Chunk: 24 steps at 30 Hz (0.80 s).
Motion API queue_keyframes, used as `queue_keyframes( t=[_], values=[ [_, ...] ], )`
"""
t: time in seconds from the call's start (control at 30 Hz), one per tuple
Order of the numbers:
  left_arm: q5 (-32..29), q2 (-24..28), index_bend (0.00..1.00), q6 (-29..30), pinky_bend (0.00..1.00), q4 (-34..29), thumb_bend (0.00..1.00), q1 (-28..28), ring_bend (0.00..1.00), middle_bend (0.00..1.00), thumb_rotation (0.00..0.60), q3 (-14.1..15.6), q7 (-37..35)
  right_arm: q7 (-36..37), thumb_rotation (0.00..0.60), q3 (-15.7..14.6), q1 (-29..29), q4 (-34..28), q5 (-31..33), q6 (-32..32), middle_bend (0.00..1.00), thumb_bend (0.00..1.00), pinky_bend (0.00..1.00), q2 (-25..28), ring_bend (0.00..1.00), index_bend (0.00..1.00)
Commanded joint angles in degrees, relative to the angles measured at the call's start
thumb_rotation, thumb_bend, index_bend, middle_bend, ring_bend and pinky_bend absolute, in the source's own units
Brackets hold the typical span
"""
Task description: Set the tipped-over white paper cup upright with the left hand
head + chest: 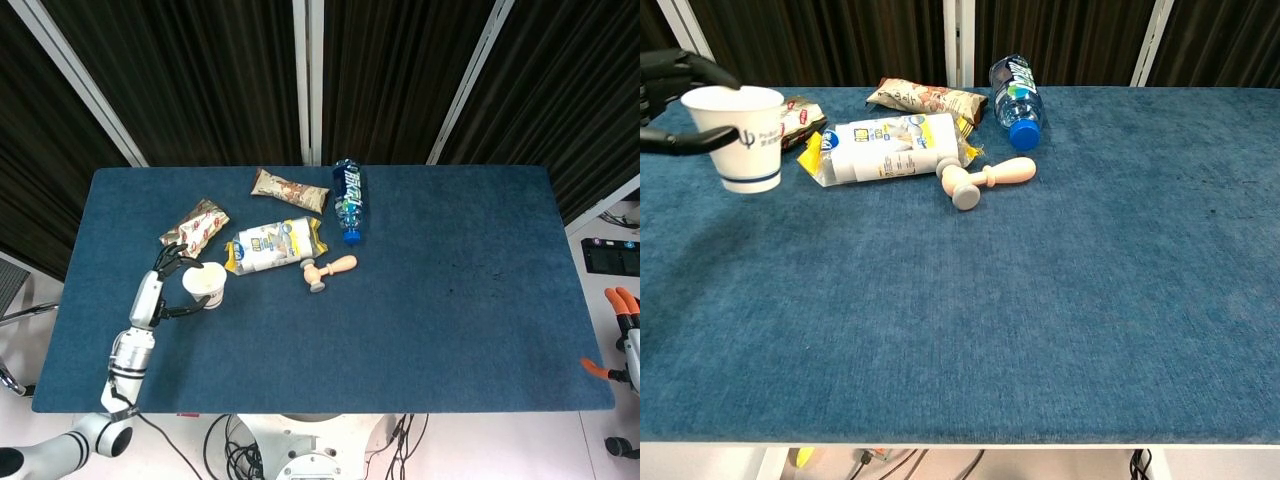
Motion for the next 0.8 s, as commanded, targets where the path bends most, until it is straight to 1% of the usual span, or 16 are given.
queue_keyframes(
  t=[0.03, 0.2, 0.4, 0.6, 0.8],
  values=[
    [2.2, -7.3, 0.4, 4.5, 0.02, 10.6, 0.22, 3.3, 0.12, 0.45, 0.6, -0.5, -2.3, -0.1, 0.6, -0.1, 0.1, -0.1, 0.4, -0.6, 0.0, 0.04, 0.0, 0.2, 0.0, 0.0],
    [3.4, -11.4, 0.4, 5.4, 0.02, 18.5, 0.22, 4.0, 0.12, 0.45, 0.6, 0.1, -3.7, -0.1, 0.6, -0.1, 0.1, -0.2, 0.4, -0.7, 0.0, 0.04, 0.0, 0.4, 0.0, 0.0],
    [4.5, -14.5, 0.4, 5.7, 0.02, 24.6, 0.22, 4.3, 0.12, 0.45, 0.6, 0.6, -5.9, -0.2, 0.6, -0.2, 0.0, -0.4, 0.5, -0.8, 0.0, 0.04, 0.0, 0.6, 0.0, 0.0],
    [4.2, -16.0, 0.39, 4.2, 0.02, 27.6, 0.22, 4.6, 0.12, 0.45, 0.6, 0.4, -8.0, -0.4, 0.6, -0.2, 0.0, -0.6, 0.6, -0.8, 0.0, 0.04, 0.0, 0.7, 0.0, 0.0],
    [4.5, -16.6, 0.39, 3.7, 0.02, 29.2, 0.22, 4.9, 0.12, 0.45, 0.6, 0.5, -9.1, -0.6, 0.6, -0.2, 0.1, -0.7, 0.6, -0.8, 0.0, 0.04, 0.0, 0.7, 0.0, 0.0]
  ],
)
